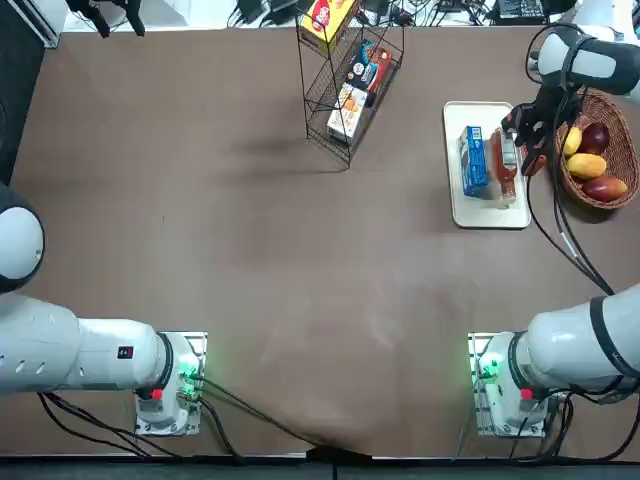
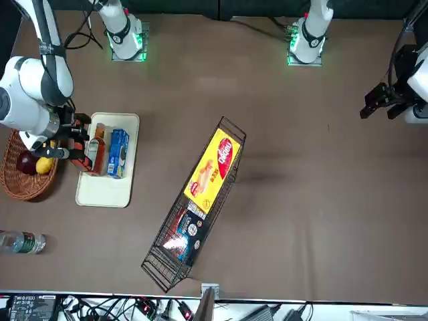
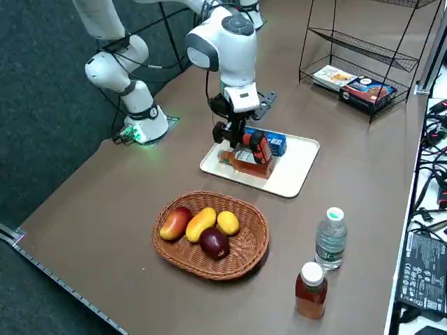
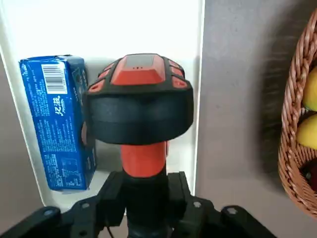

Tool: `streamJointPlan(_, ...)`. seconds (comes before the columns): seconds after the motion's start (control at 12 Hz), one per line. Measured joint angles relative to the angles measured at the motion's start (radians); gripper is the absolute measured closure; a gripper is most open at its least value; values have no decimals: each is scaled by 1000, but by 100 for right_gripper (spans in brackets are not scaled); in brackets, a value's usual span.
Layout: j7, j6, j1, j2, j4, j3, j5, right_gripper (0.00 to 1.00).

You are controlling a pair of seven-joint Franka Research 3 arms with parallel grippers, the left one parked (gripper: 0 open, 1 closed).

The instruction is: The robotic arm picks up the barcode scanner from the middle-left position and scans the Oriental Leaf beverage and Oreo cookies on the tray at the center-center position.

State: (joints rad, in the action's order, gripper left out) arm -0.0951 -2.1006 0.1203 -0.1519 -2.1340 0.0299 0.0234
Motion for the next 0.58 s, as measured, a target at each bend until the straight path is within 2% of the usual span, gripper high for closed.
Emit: streamJointPlan(0.58,0,0,-2,0,15,-7,0,57)
